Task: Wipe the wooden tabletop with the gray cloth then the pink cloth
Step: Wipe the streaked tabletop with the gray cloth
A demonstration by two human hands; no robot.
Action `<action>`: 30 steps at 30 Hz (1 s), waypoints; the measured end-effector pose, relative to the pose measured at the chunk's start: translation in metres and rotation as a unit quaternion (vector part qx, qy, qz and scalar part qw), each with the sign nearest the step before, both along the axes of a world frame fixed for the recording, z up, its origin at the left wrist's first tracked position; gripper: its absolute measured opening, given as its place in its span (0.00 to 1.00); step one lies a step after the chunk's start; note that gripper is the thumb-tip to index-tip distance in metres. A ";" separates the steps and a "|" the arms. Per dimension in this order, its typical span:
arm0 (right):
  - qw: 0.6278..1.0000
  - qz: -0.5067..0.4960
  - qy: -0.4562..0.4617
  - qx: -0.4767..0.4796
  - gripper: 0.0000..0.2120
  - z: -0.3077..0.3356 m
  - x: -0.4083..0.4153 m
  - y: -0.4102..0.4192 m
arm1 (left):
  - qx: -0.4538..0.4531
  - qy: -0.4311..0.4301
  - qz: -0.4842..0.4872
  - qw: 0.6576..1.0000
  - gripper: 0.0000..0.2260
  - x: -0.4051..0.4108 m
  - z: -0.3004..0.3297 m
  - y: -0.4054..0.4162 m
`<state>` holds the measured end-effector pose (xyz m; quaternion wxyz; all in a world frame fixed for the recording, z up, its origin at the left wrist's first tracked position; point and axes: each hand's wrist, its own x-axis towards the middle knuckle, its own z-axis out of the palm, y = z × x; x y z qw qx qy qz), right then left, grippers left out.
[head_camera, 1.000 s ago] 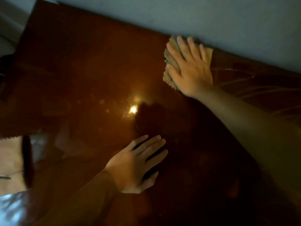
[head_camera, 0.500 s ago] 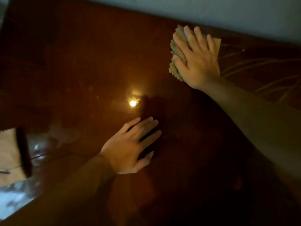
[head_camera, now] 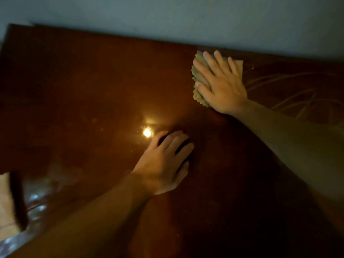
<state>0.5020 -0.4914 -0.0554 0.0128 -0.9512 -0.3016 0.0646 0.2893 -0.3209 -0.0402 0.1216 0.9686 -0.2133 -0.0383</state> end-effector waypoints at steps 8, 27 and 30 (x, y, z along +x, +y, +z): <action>0.996 0.088 -0.004 0.021 0.29 -0.002 -0.012 -0.032 | 0.105 0.035 -0.085 0.990 0.32 0.070 -0.018 -0.025; 1.000 0.000 -0.010 0.023 0.29 0.002 0.043 -0.036 | -0.022 0.012 -0.055 0.998 0.27 0.068 -0.017 -0.023; 0.999 -0.030 -0.023 0.029 0.29 0.000 0.039 -0.037 | -0.019 0.014 -0.055 0.998 0.27 0.067 -0.017 -0.022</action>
